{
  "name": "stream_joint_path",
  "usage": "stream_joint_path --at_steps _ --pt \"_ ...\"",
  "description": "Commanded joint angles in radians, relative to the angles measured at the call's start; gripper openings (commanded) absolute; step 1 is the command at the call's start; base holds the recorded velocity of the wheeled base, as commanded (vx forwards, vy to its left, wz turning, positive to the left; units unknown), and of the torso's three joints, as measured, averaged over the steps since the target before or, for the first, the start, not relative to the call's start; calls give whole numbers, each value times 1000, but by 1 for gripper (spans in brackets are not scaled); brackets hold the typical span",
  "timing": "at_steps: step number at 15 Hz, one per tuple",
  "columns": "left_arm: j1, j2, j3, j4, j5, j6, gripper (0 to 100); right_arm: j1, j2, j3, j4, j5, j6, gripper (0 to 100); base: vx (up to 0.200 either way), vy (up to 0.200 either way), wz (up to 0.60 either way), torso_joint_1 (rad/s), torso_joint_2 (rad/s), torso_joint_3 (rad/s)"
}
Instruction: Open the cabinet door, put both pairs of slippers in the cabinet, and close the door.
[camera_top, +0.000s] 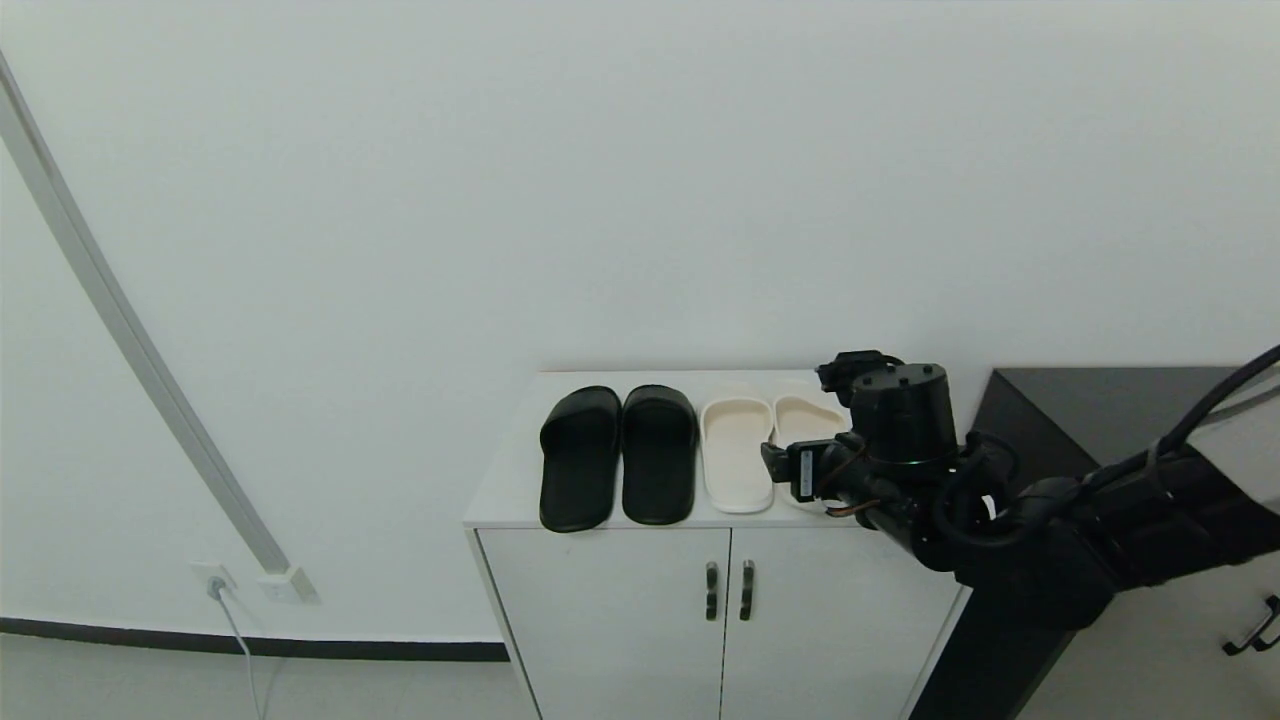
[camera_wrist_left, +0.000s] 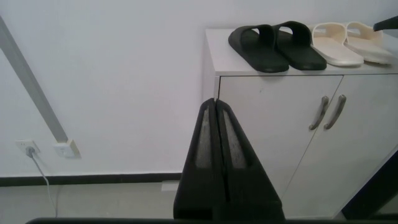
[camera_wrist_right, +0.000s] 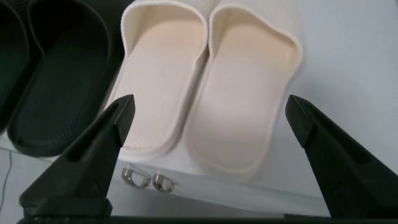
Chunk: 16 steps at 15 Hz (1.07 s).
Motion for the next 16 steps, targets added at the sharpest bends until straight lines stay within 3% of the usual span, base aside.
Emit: stream_joint_path --at_steps 1,16 --pt "0 1 0 0 0 -1 0 0 57 -45 -4 0 -2 100 0 0 0 0 0 0" --pt "0 1 0 0 0 -2 0 -67 419 -491 -7 -98 -39 100 0 0 0 0 0 0"
